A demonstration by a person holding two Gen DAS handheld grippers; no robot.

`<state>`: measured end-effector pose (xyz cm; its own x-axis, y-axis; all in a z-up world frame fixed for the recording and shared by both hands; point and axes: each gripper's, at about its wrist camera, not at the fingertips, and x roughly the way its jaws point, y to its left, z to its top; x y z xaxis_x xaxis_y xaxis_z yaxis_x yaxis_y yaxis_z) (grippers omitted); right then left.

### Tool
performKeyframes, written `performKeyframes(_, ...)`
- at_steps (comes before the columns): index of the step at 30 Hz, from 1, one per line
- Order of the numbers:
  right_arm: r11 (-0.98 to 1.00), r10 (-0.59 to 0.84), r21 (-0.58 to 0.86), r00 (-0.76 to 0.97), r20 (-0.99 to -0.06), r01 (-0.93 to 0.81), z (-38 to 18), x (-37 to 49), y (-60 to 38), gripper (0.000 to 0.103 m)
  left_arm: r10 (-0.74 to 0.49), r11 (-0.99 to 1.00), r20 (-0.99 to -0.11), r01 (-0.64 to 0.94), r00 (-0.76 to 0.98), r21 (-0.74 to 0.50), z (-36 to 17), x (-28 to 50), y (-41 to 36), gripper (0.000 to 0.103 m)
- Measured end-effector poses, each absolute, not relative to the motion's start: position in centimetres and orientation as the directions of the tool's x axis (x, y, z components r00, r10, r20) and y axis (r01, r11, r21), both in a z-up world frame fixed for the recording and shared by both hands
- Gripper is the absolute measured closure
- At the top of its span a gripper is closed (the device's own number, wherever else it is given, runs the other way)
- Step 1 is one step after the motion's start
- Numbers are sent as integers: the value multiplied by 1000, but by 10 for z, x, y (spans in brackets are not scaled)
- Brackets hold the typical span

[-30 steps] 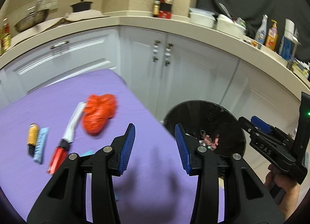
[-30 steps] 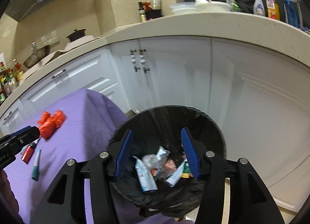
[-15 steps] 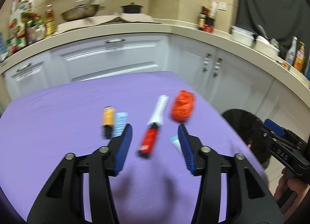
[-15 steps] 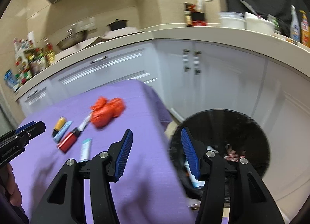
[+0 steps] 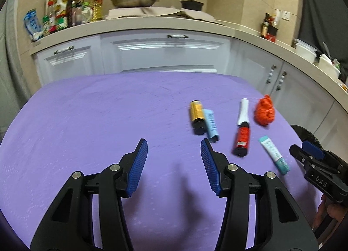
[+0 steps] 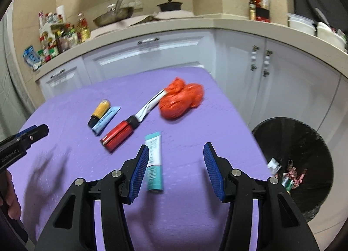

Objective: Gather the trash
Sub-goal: 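Return right gripper to the table and grasp the teal toothpaste tube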

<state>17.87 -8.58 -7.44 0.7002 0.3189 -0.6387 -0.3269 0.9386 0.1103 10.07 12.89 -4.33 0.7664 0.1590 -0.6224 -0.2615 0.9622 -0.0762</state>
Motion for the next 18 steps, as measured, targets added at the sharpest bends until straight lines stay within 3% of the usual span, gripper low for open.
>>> performKeyframes(11,935,288,72,623,-727,-348,-95,187,-62,52,162,951,-645,-293,747,-100,-57,96,151,53)
performKeyframes(14,935,276,55,622,-732,-351,-95,187,-62,66,158,950,-649,-293,744,-105,-58,98,153,53)
performKeyframes(16,934,275,52,618,-737,-354,-96,187,-62,80,152,951,-651,-288,744,-108,-59,98,152,53)
performKeyframes(18,934,273,49,619,-737,-354,-95,188,-63,85,146,953,-651,-282,745,-108,-59,98,150,53)
